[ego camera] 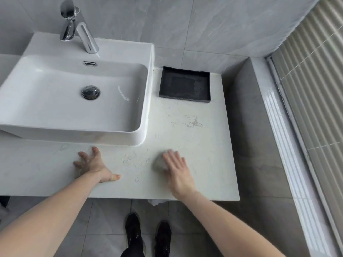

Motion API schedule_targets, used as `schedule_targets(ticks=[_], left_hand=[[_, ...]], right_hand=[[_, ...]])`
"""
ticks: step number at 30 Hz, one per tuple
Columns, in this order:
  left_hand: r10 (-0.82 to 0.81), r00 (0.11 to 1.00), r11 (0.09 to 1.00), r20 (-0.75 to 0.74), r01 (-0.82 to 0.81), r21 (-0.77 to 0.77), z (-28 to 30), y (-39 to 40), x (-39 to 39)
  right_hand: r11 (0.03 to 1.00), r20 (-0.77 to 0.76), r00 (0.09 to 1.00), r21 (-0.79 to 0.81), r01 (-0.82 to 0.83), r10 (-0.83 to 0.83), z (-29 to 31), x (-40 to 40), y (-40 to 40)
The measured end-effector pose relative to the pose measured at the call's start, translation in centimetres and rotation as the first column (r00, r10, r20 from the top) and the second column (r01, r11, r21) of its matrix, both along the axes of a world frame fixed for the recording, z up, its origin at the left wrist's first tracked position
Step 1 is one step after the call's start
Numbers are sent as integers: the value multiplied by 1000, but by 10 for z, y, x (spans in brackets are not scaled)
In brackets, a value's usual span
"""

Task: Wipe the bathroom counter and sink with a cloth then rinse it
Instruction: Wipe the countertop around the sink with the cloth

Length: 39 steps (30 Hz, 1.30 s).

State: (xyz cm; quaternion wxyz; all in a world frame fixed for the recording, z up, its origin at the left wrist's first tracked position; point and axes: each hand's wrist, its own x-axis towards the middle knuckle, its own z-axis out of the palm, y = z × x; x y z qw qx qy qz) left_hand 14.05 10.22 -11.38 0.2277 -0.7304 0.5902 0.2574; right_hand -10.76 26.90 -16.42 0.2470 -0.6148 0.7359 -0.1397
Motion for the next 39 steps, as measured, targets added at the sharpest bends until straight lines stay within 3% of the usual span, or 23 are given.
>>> schedule_targets(ticks=[3,7,13,17,20,23,26,28,31,35,39], left_hand=[[-1,1000,1000,-1,1,-4,0,0,0],[-1,1000,1000,-7,1,-5,0,1,0],[0,1000,1000,-12,0,0,0,1,0],[-4,1000,1000,-5,4,2,1,0,-1],[-4,1000,1000,-1,4,0,1,1,-1],[3,1000,1000,-3,-3,2,1,1,-1],[8,1000,1000,-8,-8,6,1,1,-1],[9,1000,1000,-6,-9,7,1,1,-1],[19,1000,1000,-13,-19,5,1,0,-1],[37,999,999,-28,-36,4,0,0,0],[35,999,999,-29,-35,5,0,0,0]], right_hand=[[986,-109,981,37,-160,163,-9,40,19],[995,-128,987,44,-95,100,-6,23,60],[950,-202,936,67,305,-286,-12,-85,105],[863,-77,865,68,500,-495,-10,-140,109],[816,17,815,8,579,-579,1,-131,86],[867,118,862,-9,498,-494,5,-88,53],[958,138,949,21,285,-285,5,-30,29],[990,58,990,54,129,-132,2,6,22],[997,-65,998,80,22,-17,-4,33,27],[998,-139,990,65,-25,34,-5,10,57],[976,-224,955,58,212,-194,-15,-49,100]])
